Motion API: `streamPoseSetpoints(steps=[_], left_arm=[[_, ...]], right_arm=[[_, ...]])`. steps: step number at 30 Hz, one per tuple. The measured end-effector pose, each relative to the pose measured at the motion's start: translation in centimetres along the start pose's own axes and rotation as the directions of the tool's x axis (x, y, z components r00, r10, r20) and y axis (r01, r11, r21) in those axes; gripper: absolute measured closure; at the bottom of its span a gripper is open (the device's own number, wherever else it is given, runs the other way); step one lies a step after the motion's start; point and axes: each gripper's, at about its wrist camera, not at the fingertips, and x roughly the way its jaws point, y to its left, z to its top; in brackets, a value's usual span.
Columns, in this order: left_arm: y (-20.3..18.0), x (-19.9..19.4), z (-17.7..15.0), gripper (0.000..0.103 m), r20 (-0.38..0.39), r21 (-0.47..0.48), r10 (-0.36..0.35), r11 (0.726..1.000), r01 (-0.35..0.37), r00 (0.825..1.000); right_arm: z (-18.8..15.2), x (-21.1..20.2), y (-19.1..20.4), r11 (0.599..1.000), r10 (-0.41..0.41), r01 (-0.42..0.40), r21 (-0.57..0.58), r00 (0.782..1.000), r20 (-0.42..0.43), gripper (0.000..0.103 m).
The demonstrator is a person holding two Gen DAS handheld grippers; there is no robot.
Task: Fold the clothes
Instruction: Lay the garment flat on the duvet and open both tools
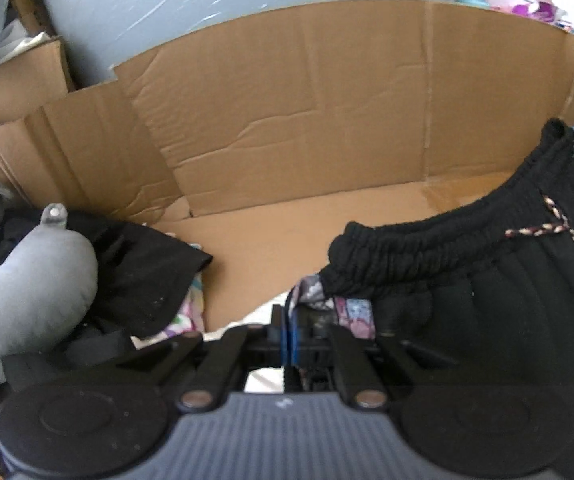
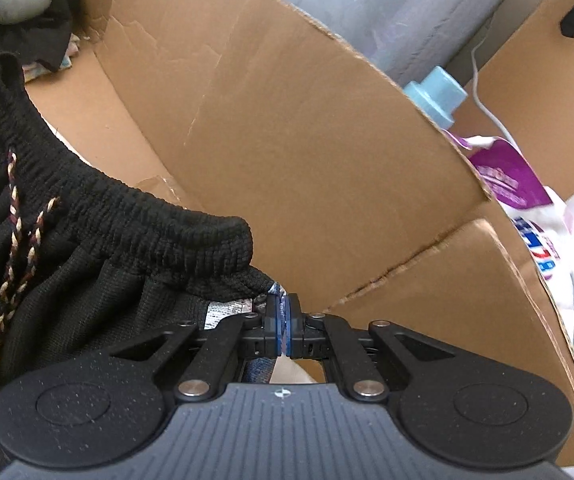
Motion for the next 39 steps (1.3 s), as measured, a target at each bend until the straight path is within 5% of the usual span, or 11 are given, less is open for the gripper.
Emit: streamPoseSetpoints(steps=[6, 9, 12, 17, 25, 39], left_arm=[[0.1, 3.5, -0.6, 0.095, -0.097, 0.000, 0.060, 0.998, -0.060, 0.993], [-0.6, 5.6, -1.7, 0.093, -0.186, 0.036, 0.081, 0.996, -0.076, 0.979], [-0.2, 5.0, -2.0, 0.085, -0.180, 0.022, 0.077, 0.997, -0.074, 0.981], [1.2, 2.7, -1.8, 0.067, -0.155, -0.027, 0.062, 0.997, -0.067, 0.986], [-0.7, -1.6, -0.6, 0.058, -0.112, -0.047, 0.032, 0.998, -0.037, 0.993], [-11.3, -12.7, -0.1, 0.045, -0.057, -0.032, -0.108, 0.994, 0.107, 0.992]], right_arm=[[0.9, 2.4, 1.1, 1.000, 0.029, -0.029, -0.001, 0.999, -0.026, 0.103], [-0.3, 4.0, 1.5, 0.995, 0.084, -0.080, 0.052, 0.994, -0.072, 0.097], [-1.9, 3.9, 0.9, 0.992, 0.118, -0.112, 0.064, 0.989, -0.088, 0.089], [-4.2, 1.8, -2.3, 0.980, 0.156, -0.145, 0.136, 0.985, -0.068, 0.086], [-8.4, -2.4, -6.4, 0.956, 0.163, -0.141, 0.257, 0.985, -0.065, 0.086], [-16.2, -15.7, -8.8, 0.911, 0.156, -0.143, 0.387, 0.988, -0.003, 0.086]])
